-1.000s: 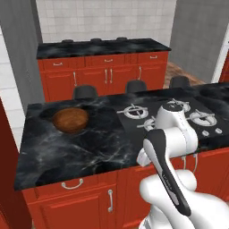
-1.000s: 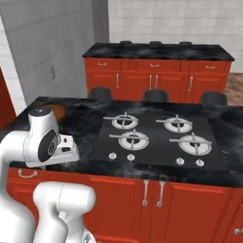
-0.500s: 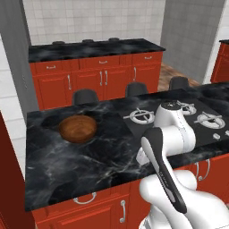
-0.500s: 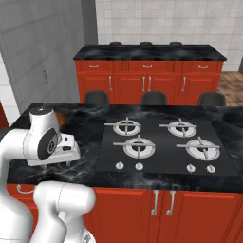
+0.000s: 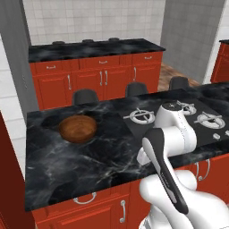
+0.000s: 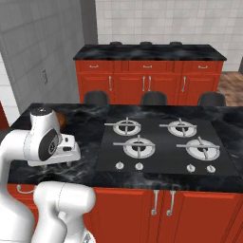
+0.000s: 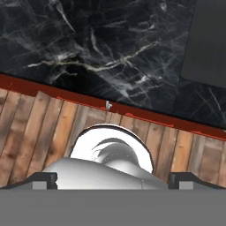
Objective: Pick the cup and bowl from the counter and place them on the counter next to the sink.
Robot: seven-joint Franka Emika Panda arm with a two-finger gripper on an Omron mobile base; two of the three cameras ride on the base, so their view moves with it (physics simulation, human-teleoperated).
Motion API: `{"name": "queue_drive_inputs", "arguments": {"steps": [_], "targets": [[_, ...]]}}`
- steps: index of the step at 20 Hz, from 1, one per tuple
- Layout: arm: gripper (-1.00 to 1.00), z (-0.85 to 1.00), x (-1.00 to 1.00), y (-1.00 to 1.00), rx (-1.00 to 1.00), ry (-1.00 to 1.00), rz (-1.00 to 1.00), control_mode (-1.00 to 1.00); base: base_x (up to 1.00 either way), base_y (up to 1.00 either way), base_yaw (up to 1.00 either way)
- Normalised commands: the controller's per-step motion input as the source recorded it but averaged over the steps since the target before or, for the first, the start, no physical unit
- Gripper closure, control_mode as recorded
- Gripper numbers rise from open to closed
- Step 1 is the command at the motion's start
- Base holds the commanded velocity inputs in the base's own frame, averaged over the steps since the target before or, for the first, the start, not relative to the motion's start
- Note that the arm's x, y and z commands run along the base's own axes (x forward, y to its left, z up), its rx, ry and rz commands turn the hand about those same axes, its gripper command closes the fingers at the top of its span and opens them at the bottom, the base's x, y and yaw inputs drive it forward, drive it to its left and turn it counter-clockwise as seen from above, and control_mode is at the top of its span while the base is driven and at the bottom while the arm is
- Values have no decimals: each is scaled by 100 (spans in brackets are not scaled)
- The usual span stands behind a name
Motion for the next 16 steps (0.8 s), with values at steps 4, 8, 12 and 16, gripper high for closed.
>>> {"name": "queue_drive_inputs", "arguments": {"steps": [4, 8, 12, 16], "targets": [[-100, 0, 0, 0, 0, 0, 0, 100, 0, 0, 0], [-100, 0, 0, 0, 0, 0, 0, -100, 0, 0, 0], [-100, 0, 0, 1, 0, 0, 0, -100, 0, 0, 0], [-100, 0, 31, 32, 0, 0, -4, -100, 0, 0, 0]]}}
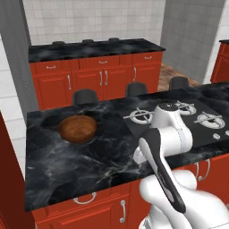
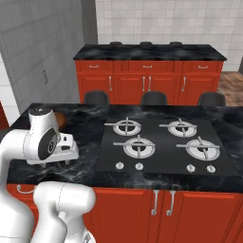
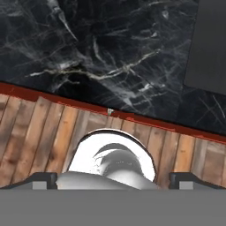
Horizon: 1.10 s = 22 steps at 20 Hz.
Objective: Pick the cup and bowl from the counter and place them on the counter next to the sink.
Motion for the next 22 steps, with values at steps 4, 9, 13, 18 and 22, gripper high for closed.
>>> {"name": "queue_drive_inputs", "arguments": {"steps": [4, 9, 13, 18, 22], "targets": [[-100, 0, 62, 64, -2, 0, -15, -100, 0, 0, 0], [-100, 3, 88, 47, 0, 0, -9, -100, 0, 0, 0], [-100, 13, 76, 18, 0, 0, -4, -100, 0, 0, 0], [-100, 18, 71, 0, 0, 0, -10, -100, 0, 0, 0], [-100, 16, 22, 0, 6, 0, -10, -100, 0, 0, 0]]}}
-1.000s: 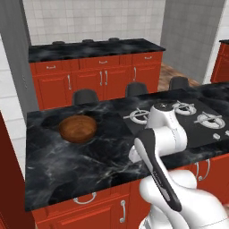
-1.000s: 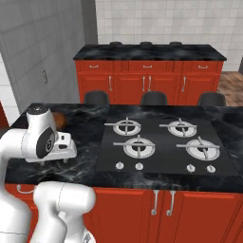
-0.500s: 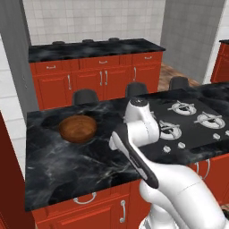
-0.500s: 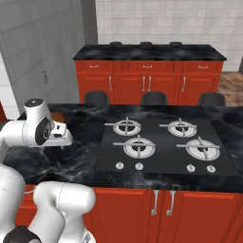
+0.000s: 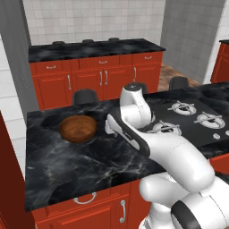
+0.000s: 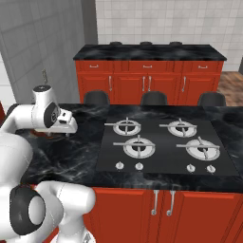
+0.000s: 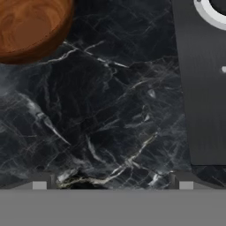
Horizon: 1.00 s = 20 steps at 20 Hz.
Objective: Pick the cup and bowl from the counter and place them on the counter next to the sink.
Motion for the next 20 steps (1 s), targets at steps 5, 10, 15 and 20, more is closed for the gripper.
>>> {"name": "queue_drive_inputs", "arguments": {"steps": [5, 10, 15, 20], "targets": [[-100, 0, 1, 0, 11, 0, -11, -100, 0, 0, 0], [-100, 0, 0, 1, 16, 0, -7, -100, 0, 0, 0], [-100, 6, 3, 15, 8, 0, -7, -100, 0, 0, 0], [-100, 2, 39, 34, 0, 0, -9, -100, 0, 0, 0]]}}
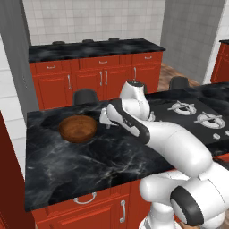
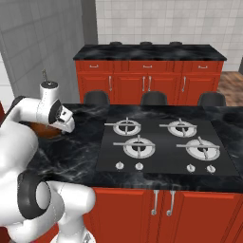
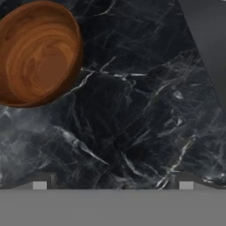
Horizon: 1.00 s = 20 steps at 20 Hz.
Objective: Pick the cup and bowl from the counter and place them on the counter next to the sink.
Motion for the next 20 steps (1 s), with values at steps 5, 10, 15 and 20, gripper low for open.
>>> {"name": "queue_drive_inputs", "arguments": {"steps": [5, 10, 15, 20], "targets": [[-100, 8, 58, 33, 0, 0, -6, -100, 0, 0, 0], [-100, 7, 58, 23, 0, 0, -2, -100, 0, 0, 0], [-100, 1, 32, 5, 0, 0, 0, -100, 0, 0, 0], [-100, 0, 31, 11, 0, 0, 0, -100, 0, 0, 0]]}}
